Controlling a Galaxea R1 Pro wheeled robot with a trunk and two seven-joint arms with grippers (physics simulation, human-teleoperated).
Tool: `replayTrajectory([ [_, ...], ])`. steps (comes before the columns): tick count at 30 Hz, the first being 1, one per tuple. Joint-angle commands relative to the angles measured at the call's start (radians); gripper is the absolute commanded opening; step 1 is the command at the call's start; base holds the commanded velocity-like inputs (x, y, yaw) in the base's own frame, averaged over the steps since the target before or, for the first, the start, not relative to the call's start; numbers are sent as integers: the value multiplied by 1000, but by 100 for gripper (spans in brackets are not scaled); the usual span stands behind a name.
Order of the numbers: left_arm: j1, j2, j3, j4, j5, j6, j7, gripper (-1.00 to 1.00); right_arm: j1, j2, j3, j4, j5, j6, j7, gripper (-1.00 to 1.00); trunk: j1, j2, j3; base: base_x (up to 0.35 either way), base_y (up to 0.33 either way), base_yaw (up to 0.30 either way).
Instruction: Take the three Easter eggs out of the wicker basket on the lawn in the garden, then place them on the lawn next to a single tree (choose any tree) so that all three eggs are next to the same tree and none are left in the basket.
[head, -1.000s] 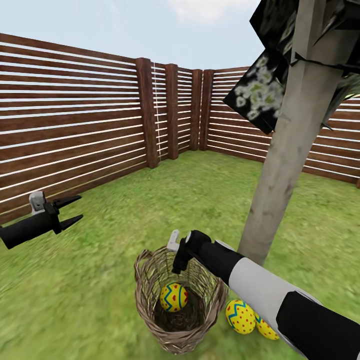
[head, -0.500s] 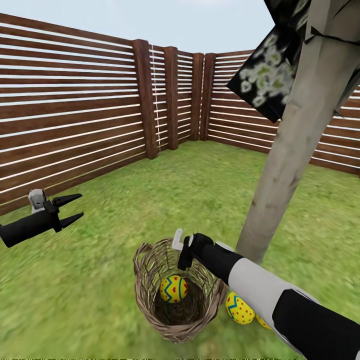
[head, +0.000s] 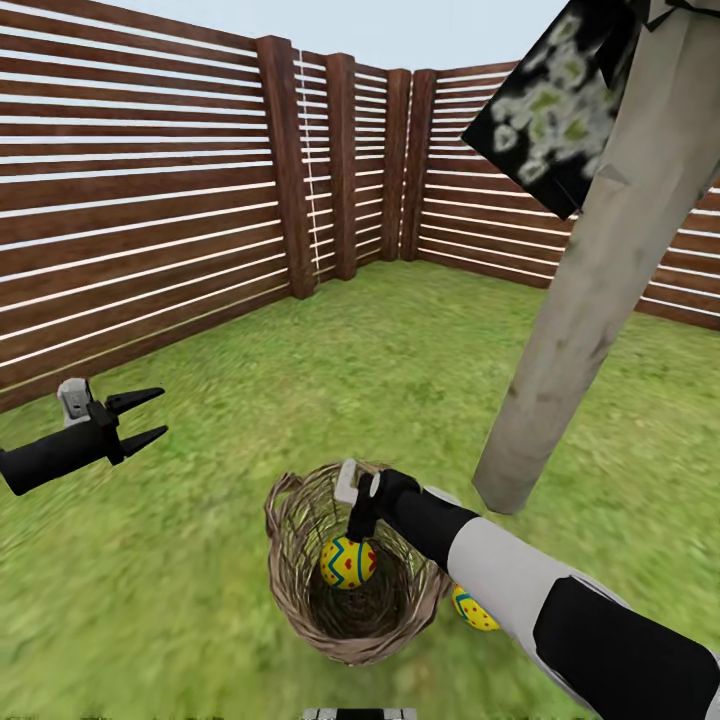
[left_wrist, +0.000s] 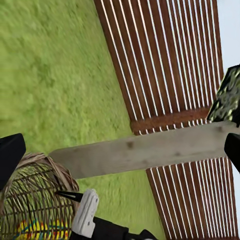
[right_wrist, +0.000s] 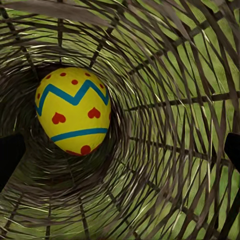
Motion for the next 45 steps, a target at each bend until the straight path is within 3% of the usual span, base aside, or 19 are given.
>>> replayTrajectory([
  [1,-1,0,1,0,10,4,8,100,-1,0,1,-2,12,4,-5,100,0,-1,-5,0,0,0],
  [10,-1,0,0,0,10,4,8,100,-1,0,1,-14,7,7,-42,100,4,-3,-40,0,0,0],
  [17,-1,-11,-2,0,10,3,8,100,-52,0,-2,-19,-4,131,-42,100,7,-4,-67,0,0,0],
  [25,-1,-14,-2,0,10,2,8,100,-56,0,-2,-22,-2,138,-42,100,11,-6,-98,0,0,0],
  [35,-1,-14,-1,4,10,3,8,100,-54,0,0,-46,-2,81,-32,100,11,-6,-98,0,0,0],
  [45,-1,-14,-2,8,10,3,8,100,-53,0,-1,-48,-3,75,-32,100,11,-6,-106,0,0,90],
])
